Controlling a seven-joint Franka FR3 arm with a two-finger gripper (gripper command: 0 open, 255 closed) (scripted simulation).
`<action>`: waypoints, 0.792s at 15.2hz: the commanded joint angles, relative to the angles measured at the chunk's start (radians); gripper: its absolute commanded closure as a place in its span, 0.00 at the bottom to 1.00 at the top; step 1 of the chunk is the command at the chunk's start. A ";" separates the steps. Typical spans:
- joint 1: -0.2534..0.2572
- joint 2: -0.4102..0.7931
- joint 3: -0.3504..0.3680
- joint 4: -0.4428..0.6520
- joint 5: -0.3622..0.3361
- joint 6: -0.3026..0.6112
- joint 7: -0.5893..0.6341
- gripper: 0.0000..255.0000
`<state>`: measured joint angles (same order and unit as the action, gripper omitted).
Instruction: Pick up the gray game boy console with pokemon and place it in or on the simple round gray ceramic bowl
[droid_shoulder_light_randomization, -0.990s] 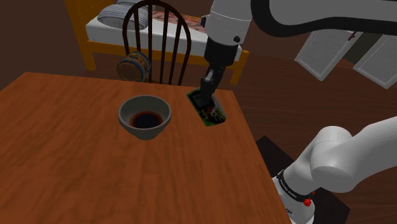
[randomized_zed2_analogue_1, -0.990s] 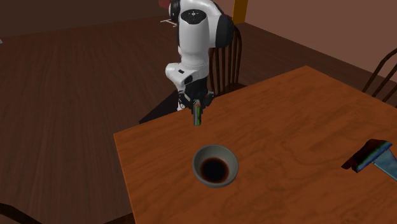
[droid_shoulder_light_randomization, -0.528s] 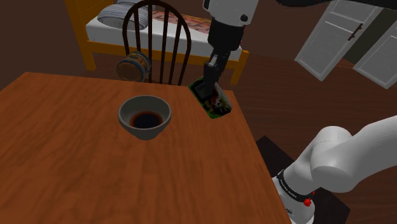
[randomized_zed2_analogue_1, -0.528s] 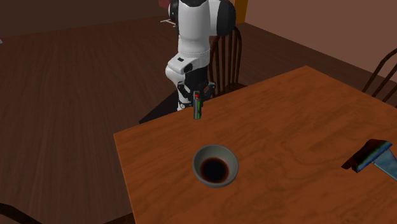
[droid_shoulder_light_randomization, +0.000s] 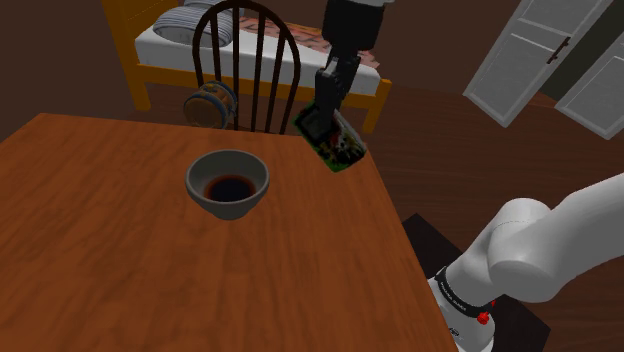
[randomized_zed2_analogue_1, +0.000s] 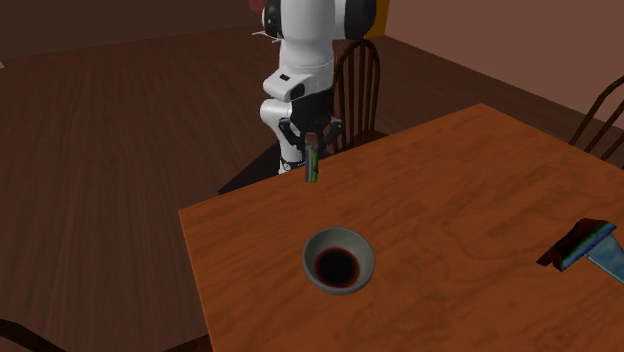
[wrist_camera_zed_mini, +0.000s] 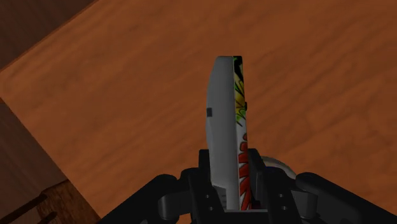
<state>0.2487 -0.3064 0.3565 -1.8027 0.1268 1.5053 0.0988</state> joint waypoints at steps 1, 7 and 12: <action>0.000 0.079 0.026 0.087 -0.020 -0.009 0.033 1.00; 0.041 0.375 0.107 0.439 -0.135 -0.087 0.155 1.00; 0.221 0.770 0.138 1.019 -0.331 -0.302 0.249 1.00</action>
<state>0.4154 0.3647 0.4904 -0.9391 -0.1530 1.2665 0.3260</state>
